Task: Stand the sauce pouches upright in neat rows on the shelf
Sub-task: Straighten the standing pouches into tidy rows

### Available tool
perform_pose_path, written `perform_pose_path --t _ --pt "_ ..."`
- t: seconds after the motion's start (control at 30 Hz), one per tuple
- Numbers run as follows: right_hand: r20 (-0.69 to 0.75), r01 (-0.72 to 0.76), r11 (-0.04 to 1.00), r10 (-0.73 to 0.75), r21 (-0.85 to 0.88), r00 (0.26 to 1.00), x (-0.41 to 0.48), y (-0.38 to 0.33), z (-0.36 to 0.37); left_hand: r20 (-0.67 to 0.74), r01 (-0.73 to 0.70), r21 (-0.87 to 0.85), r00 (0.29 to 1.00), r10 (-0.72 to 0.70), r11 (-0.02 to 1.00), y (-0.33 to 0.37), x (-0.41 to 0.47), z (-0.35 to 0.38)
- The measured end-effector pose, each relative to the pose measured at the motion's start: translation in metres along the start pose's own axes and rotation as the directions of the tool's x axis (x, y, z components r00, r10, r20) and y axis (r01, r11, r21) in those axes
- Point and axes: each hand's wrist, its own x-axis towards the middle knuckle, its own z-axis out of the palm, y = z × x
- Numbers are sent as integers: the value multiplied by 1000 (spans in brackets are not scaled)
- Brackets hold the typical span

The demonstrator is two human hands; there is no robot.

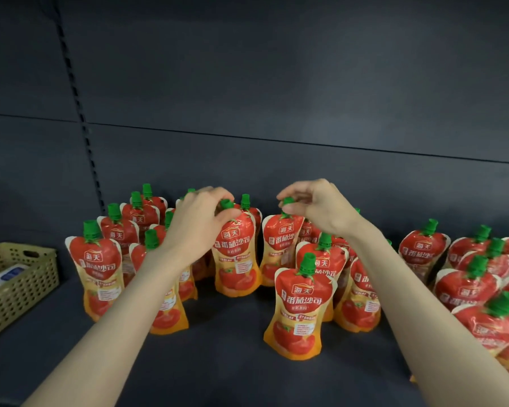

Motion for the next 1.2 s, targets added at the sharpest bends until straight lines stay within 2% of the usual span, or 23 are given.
perform_pose_path --t 0.3,0.5,0.67,0.83,0.93,1.07,1.13,1.2 --pt "38 140 979 -147 145 988 -13 -51 16 -244 16 -134 969 -49 991 -6 -59 -34" --pt "19 147 967 -154 207 988 -44 -81 52 -204 59 -344 969 -136 937 -40 -107 -49" --pt "-51 98 948 -86 304 995 -78 -93 95 -169 36 -382 980 -108 924 -71 -137 -60" --pt "-202 58 914 27 403 979 -103 -108 134 -113 15 -513 990 -85 859 -87 -150 -72" --pt "-290 13 867 153 499 945 -116 -108 156 -25 92 -631 990 -139 770 -94 -162 -67" --pt "-234 -119 731 362 672 902 -143 -101 193 176 317 -769 940 -293 554 -111 -189 -44" --pt "-195 -194 706 430 681 882 -156 -98 209 271 386 -763 919 -286 519 -117 -207 -34" --pt "-167 -230 698 451 678 877 -162 -95 220 303 401 -767 914 -268 501 -119 -215 -32"
